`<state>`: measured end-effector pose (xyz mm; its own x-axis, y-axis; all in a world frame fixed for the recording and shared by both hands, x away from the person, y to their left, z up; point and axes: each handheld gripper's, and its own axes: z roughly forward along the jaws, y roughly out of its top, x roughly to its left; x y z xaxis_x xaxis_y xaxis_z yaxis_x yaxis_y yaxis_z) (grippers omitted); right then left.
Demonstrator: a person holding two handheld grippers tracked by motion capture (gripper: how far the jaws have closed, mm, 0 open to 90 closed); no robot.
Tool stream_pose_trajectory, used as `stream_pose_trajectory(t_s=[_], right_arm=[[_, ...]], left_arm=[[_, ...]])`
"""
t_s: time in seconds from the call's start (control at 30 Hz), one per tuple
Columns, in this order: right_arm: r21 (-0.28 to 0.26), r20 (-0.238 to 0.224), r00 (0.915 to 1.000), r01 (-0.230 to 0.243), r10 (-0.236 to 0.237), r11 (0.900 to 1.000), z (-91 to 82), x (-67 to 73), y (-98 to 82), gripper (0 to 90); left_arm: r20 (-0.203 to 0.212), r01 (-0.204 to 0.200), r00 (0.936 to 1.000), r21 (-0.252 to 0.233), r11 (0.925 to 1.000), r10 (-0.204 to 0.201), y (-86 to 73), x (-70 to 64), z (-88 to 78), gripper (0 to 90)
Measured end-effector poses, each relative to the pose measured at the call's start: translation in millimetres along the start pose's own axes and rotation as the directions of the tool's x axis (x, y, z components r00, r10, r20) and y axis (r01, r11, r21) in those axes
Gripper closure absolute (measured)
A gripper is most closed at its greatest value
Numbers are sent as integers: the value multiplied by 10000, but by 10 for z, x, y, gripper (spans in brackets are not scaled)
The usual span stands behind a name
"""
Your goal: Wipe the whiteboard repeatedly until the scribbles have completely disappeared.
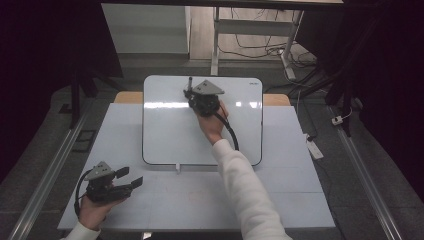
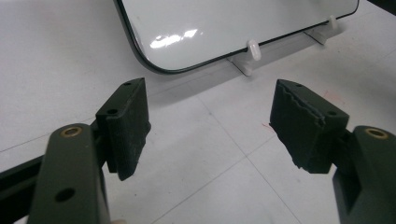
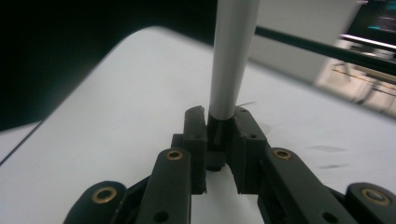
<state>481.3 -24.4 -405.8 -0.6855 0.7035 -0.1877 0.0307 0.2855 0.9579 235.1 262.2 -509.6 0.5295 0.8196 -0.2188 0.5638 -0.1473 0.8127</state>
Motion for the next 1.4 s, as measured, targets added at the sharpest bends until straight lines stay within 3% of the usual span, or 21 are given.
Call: stream_pose_trajectory(t_s=[0.03, 0.13, 0.23, 0.3, 0.47, 0.5, 0.57, 0.6, 0.67, 0.7, 0.73, 0.8, 0.87, 0.97, 1.0, 1.07, 1.1, 1.17, 1.27, 1.33, 1.4], right_arm=[[-129, 442, 9985, -305, 311, 9994, -14, -111, 34, 778], [-147, 781, 9951, -604, 614, 9981, -41, -204, 78, 778], [272, -233, 9997, 59, -52, 9996, 12, 52, 27, 778], [452, -454, 9967, 689, -669, 9966, 60, 184, 25, 778], [-22, 343, 9985, -424, 424, 9991, 146, -131, 207, 778], [-49, 330, 9981, -512, 514, 9987, 157, -171, 235, 778], [88, 187, 9996, -233, 231, 9997, 169, -131, 243, 778], [356, -248, 9996, 133, -124, 9993, 174, -61, 225, 778], [667, -760, 9943, 795, -744, 9946, 188, 52, 206, 778], [706, -742, 9919, 1080, -1028, 9916, 193, 76, 214, 778], [644, -648, 9933, 999, -958, 9929, 198, 53, 233, 778], [340, -86, 9993, 369, -366, 9987, 206, -71, 274, 778], [165, -39, 9997, -229, 229, 9996, 215, -169, 281, 778], [549, -563, 9975, 455, -424, 9975, 201, -13, 230, 778], [656, -1004, 9927, 734, -666, 9951, 197, 99, 183, 778], [649, -1139, 9859, 1305, -1225, 9893, 197, 209, 137, 778], [618, -1115, 9863, 1286, -1212, 9898, 199, 201, 137, 778], [403, -418, 9968, 695, -678, 9968, 181, 86, 164, 778], [102, 473, 9987, 181, -186, 9998, 112, -119, 191, 778], [68, 172, 9999, -10, 9, 10000, 67, -120, 164, 778], [351, -557, 9981, 302, -282, 9989, 64, 8, 88, 778]], left_arm=[[-8, 23, 10000, -24, 10000, -23, 0, -2, -8, 289], [1, 115, 9999, -103, 9999, -115, 2, 8, -11, 290], [29, 58, 10000, 3, 10000, -58, 6, 20, 16, 289], [42, -4, 10000, 33, 10000, 4, 7, 2, 22, 289], [10, 8, 10000, -90, 10000, -8, 10, -15, -7, 289], [26, 28, 10000, -102, 9999, -27, 9, -10, -9, 290], [55, 44, 10000, -102, 9999, -44, 7, 3, -8, 289], [57, 42, 10000, -99, 9999, -41, 6, 6, -5, 289], [58, 23, 10000, -68, 10000, -23, 7, 8, 2, 290], [64, 8, 10000, -64, 10000, -7, 7, 4, 2, 289], [66, 3, 10000, -70, 10000, -3, 8, 0, 0, 289], [46, 8, 10000, -112, 9999, -7, 11, -8, -12, 289], [50, 29, 10000, -157, 9999, -29, 13, -3, -19, 289], [76, 56, 10000, -102, 9999, -55, 11, 16, -4, 289], [84, 58, 9999, -87, 9999, -57, 11, 18, 2, 289], [61, 15, 10000, -68, 10000, -14, 9, 9, 5, 289], [57, -5, 10000, -71, 10000, 5, 9, 3, 0, 289], [25, 7, 10000, -123, 9999, -6, 8, -7, -17, 289], [34, 66, 10000, -179, 9998, -66, 8, -2, -30, 289], [53, 43, 10000, -114, 9999, -42, 8, 10, -15, 290], [60, 34, 10000, -59, 10000, -34, 10, 12, 9, 289]])
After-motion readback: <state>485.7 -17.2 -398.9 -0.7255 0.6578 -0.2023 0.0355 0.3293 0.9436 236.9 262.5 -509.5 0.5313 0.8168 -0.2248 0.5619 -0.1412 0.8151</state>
